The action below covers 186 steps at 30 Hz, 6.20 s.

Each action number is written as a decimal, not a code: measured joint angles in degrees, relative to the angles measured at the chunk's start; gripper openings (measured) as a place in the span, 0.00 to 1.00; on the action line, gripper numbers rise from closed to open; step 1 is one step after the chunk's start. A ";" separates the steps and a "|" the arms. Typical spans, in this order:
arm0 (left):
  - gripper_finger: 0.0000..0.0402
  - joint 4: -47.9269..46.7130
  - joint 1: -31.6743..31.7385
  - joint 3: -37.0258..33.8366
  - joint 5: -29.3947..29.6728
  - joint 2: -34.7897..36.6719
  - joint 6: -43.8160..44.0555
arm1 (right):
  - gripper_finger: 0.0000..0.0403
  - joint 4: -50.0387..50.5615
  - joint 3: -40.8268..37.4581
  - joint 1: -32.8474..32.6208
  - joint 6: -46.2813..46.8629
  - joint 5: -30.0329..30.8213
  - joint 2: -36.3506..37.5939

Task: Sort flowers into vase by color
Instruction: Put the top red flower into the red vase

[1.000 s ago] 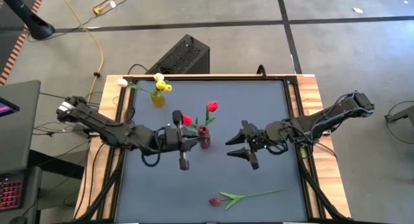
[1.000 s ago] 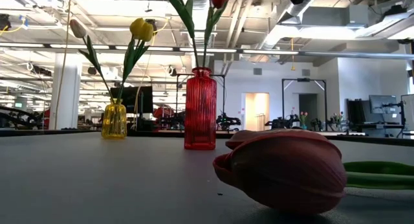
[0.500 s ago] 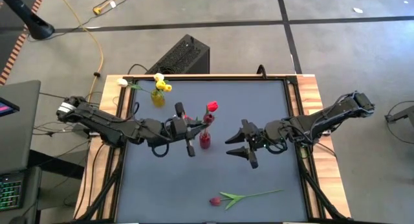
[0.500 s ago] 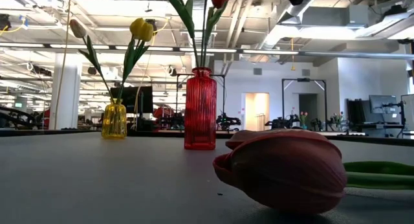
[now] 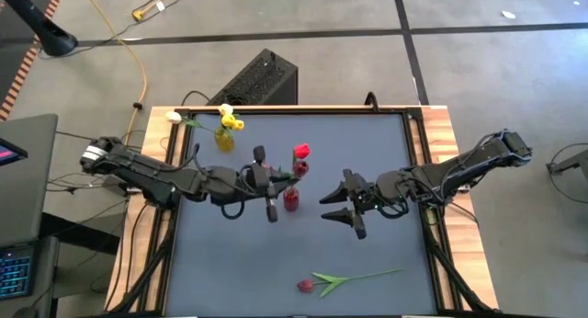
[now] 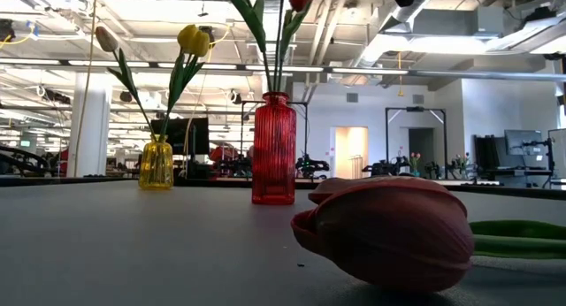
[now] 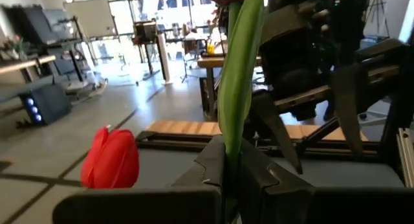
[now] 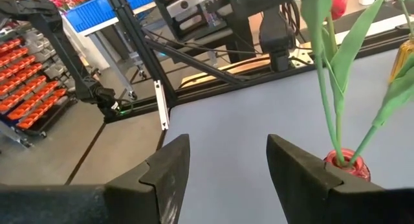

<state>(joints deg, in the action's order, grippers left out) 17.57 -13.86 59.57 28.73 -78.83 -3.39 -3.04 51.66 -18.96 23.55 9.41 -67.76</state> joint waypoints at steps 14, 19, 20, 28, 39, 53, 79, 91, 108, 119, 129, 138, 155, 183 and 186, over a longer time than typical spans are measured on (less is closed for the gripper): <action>0.00 -5.04 1.50 0.00 -1.14 0.00 4.03 | 0.58 0.03 0.00 0.35 -0.07 0.13 0.00; 0.00 -8.07 1.50 0.00 -1.11 0.00 4.03 | 0.58 0.03 0.00 0.35 -0.09 0.13 0.01; 0.00 -8.34 1.50 0.00 -1.11 0.00 4.03 | 0.58 0.03 0.00 0.35 -0.09 0.13 0.00; 0.00 -9.82 1.50 0.00 -1.40 0.00 5.86 | 0.58 0.03 0.00 0.35 -0.09 0.13 -0.01; 0.00 -3.59 1.48 0.00 -1.32 -0.02 5.75 | 0.58 0.05 0.00 0.35 -0.09 0.10 0.01; 0.00 -2.70 0.45 0.00 -0.99 -0.02 11.65 | 0.58 0.05 0.00 0.35 -0.26 0.10 0.00; 0.00 -11.71 -0.24 6.89 -0.88 0.09 -1.41 | 0.58 0.86 0.02 0.13 -0.06 0.06 0.00; 0.00 -16.79 -2.79 11.26 0.53 0.11 5.89 | 0.58 1.54 0.02 0.15 -1.73 0.04 -0.01; 0.00 -11.59 -7.33 11.19 9.74 -3.80 4.44 | 0.58 1.50 0.02 0.19 -3.06 -0.07 -0.01; 0.00 18.92 -12.16 -0.99 17.64 -3.78 -5.84 | 0.58 1.18 0.02 0.37 -3.06 -0.33 -0.01; 0.00 37.40 -12.14 -12.68 17.50 -3.76 -9.84 | 0.58 1.08 0.02 0.37 -3.04 -0.40 -0.01; 0.00 43.59 -11.36 -14.05 16.31 -3.75 -16.29 | 0.58 1.06 0.02 0.37 -3.01 -0.53 -0.01; 0.00 46.52 -11.25 -14.03 17.84 -3.74 -23.07 | 0.58 1.06 0.02 0.37 -3.01 -0.49 -0.01; 0.00 25.17 -7.47 -13.97 12.76 -3.73 -7.02 | 0.58 0.86 0.02 0.37 -2.56 -0.40 -0.01; 0.00 21.47 -5.99 -13.99 10.24 -3.74 -3.52 | 0.58 0.85 0.02 0.37 -2.46 -0.35 -0.01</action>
<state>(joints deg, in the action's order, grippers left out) 39.04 -19.85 45.58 38.97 -82.56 -6.91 -2.18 51.68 -18.59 21.09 9.06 -67.77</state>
